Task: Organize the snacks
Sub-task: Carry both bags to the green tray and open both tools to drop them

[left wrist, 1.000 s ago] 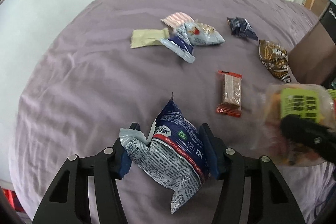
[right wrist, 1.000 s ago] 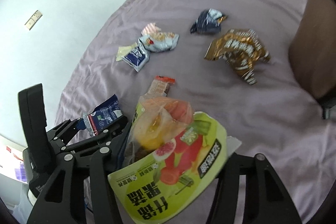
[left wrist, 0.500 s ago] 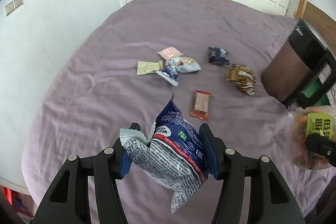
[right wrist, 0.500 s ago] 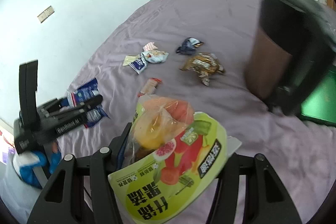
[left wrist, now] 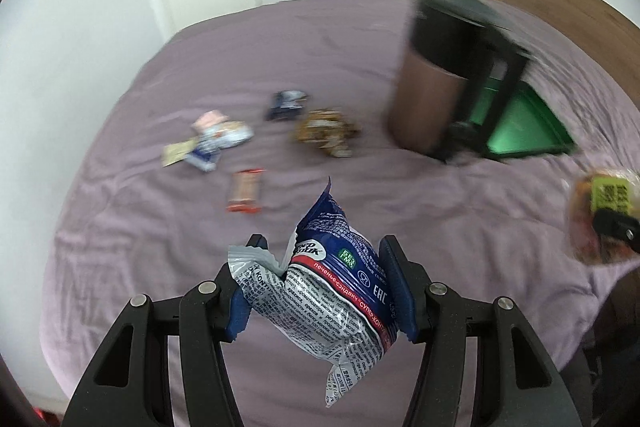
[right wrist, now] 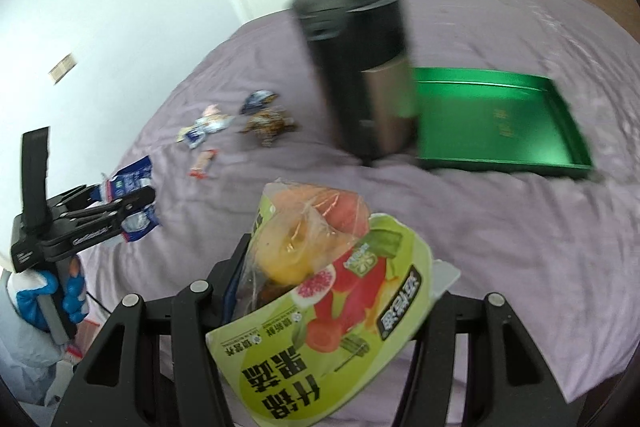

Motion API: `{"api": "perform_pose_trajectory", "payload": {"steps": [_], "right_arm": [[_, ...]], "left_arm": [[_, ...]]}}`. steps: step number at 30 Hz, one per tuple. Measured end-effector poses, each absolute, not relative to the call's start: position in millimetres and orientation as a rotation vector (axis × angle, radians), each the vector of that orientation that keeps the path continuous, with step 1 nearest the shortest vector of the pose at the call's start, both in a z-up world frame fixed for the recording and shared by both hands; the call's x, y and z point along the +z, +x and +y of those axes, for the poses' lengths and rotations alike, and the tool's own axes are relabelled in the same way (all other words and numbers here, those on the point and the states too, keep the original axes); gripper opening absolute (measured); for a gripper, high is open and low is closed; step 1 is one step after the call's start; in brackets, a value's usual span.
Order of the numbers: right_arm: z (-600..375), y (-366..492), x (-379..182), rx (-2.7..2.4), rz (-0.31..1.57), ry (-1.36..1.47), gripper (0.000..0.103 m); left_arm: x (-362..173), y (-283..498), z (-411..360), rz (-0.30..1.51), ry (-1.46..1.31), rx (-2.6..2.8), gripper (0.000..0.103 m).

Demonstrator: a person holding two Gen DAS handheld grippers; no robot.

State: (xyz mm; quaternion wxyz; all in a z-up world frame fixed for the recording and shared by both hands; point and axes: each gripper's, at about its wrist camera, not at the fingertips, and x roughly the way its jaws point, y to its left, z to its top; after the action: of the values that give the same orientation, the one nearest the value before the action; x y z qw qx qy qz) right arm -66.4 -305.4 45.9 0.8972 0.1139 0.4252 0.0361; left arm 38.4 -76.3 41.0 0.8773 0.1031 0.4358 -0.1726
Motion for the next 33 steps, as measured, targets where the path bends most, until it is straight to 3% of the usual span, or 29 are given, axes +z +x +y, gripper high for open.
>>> {"api": "perform_pose_trajectory", "payload": {"steps": [17,33], "right_arm": [[-490,-84,57,-0.193,0.808,0.359,0.055],[-561,39,31,-0.208,0.799,0.329,0.055]], "left_arm": [[53,12,-281,0.888,0.388,-0.67,0.052],[32,98,-404,0.875,0.328,-0.677,0.052]]}}
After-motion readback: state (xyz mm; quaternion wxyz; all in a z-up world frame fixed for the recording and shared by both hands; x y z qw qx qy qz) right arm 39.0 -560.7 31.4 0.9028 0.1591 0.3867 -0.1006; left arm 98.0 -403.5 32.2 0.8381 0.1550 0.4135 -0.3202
